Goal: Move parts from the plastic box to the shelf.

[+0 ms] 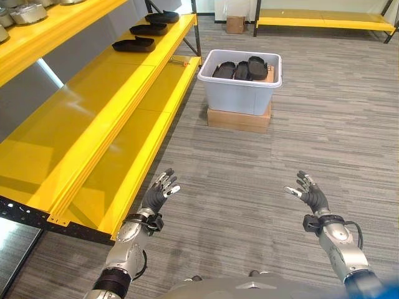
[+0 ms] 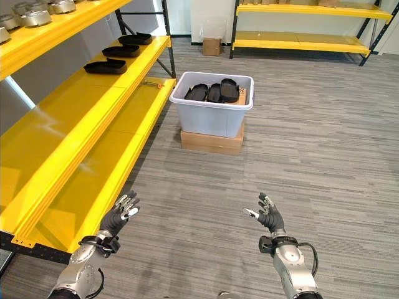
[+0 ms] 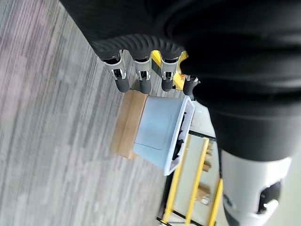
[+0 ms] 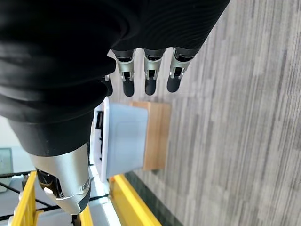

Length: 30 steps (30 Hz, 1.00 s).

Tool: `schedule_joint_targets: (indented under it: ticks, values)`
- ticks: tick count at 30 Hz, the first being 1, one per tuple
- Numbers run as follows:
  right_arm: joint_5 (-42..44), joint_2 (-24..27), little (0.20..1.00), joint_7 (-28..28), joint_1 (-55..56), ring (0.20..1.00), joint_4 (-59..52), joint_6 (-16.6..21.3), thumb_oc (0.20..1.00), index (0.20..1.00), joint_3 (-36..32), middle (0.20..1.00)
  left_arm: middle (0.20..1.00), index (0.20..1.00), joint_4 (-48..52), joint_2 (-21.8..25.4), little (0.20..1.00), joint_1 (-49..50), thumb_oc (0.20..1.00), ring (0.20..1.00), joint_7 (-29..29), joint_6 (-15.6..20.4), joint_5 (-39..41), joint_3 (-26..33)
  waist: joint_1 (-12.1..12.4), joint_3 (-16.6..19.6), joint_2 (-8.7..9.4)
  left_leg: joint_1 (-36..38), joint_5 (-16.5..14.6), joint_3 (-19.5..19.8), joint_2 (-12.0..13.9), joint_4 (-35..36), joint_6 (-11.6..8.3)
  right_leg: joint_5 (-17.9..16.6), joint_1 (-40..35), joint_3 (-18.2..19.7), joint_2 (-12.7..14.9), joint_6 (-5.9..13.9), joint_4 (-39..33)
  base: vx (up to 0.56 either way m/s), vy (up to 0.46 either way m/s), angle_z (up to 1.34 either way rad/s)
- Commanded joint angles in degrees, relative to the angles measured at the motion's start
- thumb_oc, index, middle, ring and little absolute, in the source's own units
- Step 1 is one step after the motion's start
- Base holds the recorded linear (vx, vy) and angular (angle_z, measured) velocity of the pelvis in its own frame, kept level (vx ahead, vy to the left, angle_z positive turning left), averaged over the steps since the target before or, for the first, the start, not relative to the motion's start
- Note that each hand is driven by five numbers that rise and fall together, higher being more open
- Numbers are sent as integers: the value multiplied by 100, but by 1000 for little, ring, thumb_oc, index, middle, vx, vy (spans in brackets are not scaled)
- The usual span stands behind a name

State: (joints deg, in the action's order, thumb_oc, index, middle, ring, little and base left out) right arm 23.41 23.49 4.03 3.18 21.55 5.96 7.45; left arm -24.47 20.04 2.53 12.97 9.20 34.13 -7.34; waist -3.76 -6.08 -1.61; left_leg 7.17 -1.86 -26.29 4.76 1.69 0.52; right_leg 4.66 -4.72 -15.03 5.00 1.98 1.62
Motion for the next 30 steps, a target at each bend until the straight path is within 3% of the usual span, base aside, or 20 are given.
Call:
schedule_joint_targets:
  ticks: [1,8,14,18,27,28,30]
  values:
    - [-26,10,1000,85,-355,1000,-196,173,1000,1000,70,1000,1000,1000,332,323,1000,-177,1000,1000,-220,224,-338,1,-20,7,151,-145,57,49,512,-253,-453,-286,-9,-185,597,566,-229,-2,14,-4]
    - [-41,-59,1000,805,-314,1000,-65,54,1000,1000,42,1000,1000,1000,287,297,1000,-156,1000,1000,-447,109,-186,-24,-53,2,137,-85,53,-32,498,-220,-448,-310,-35,-192,607,583,-257,-1,6,-1]
    - [114,-104,1000,898,-309,1000,11,-11,1000,1000,-137,1000,1000,1000,445,300,1000,-128,1000,1000,-289,18,-44,-45,-82,-16,123,-53,29,-89,450,-199,-415,-298,-25,-169,607,590,-222,9,45,-4]
    - [449,-122,1000,1350,-287,1000,144,-79,1000,1000,-256,1000,1000,1000,602,358,1000,-195,1000,1000,19,-83,-161,-145,-110,-18,122,-25,26,-124,399,-164,-362,-277,10,-133,623,609,-121,16,97,-5]
    - [520,-176,1000,1231,-304,1000,306,62,1000,1000,-321,1000,1000,1000,699,436,1000,-422,1000,1000,43,-73,-328,-424,-195,-20,115,30,4,-179,300,-88,-271,-231,80,-16,644,663,40,19,99,-5]
    - [596,-197,1000,1172,-271,1000,305,128,1000,1000,-349,1000,1000,1000,685,461,1000,-557,1000,1000,103,-135,-434,-655,-286,-49,121,27,-40,-197,173,-55,-123,-30,260,110,629,699,539,40,255,-14]
    - [674,-212,1000,913,-254,1000,290,255,1000,1000,-351,1000,1000,1000,628,458,1000,-602,1000,1000,108,-193,-378,-732,-311,-74,122,15,-54,-191,114,-49,-59,80,363,119,583,696,803,58,220,-9]
